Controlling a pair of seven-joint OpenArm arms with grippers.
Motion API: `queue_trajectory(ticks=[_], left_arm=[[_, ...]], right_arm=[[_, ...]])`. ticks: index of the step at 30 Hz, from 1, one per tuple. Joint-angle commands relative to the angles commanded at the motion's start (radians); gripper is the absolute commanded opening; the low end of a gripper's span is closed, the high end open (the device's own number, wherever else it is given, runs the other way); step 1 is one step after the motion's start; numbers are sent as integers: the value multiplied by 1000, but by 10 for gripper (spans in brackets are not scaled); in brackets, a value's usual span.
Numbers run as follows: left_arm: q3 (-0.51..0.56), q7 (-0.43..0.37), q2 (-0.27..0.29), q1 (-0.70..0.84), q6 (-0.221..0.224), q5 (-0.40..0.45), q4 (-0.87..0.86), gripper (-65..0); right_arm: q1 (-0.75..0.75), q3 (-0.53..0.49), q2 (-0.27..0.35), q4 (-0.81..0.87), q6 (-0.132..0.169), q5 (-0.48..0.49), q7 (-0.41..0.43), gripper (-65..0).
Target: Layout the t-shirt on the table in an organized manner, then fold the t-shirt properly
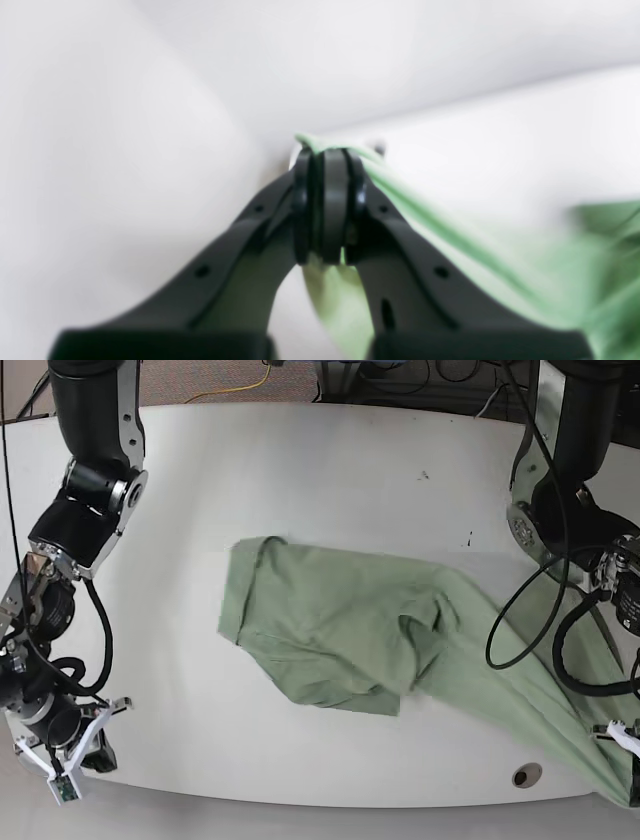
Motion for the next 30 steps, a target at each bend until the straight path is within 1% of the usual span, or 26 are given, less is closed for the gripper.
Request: queue_trajectory(ticks=[6,9,11,14,19,20,21,23,25,26,27,28,30], left_arm=[[26,0,-3,8,0,0,-2,-650],[29,0,-3,64,0,0,2,-650],[28,0,-8,94,0,-2,3,-650],[17,0,-25,141,0,-2,3,-650],[-11,0,-28,230,0,-3,15,-650],[-28,0,-35,255,0,-5,18,-650],[-35,0,-40,264,0,-5,18,-650],[-69,0,-52,302,0,-6,18,-650],[-97,0,-61,327,0,-8,18,-650],[-110,0,-66,344,0,-8,18,-650],[-117,0,-71,353,0,-8,18,-650],[-129,0,-81,373,0,-8,18,-650],[-143,0,-98,404,0,-8,18,-650]], right_arm=[[9,-6,14,-5,0,0,-2,-639],[-34,-8,11,-3,0,0,-2,-615],[-69,-6,8,-3,0,2,-2,-610],[-130,-5,-31,-2,0,2,0,-610],[-241,-3,-91,0,0,2,2,-610],[-270,-3,-115,0,0,0,2,-609],[-281,-3,-126,0,0,0,2,-609],[-321,-5,-178,0,0,0,2,-609],[-338,-6,-215,0,0,0,2,-607],[-345,-6,-242,-2,0,0,2,-606],[-348,-8,-255,-2,0,0,2,-602],[-356,-8,-285,-2,0,0,2,-579],[-359,-17,-324,-2,0,0,2,-526]])
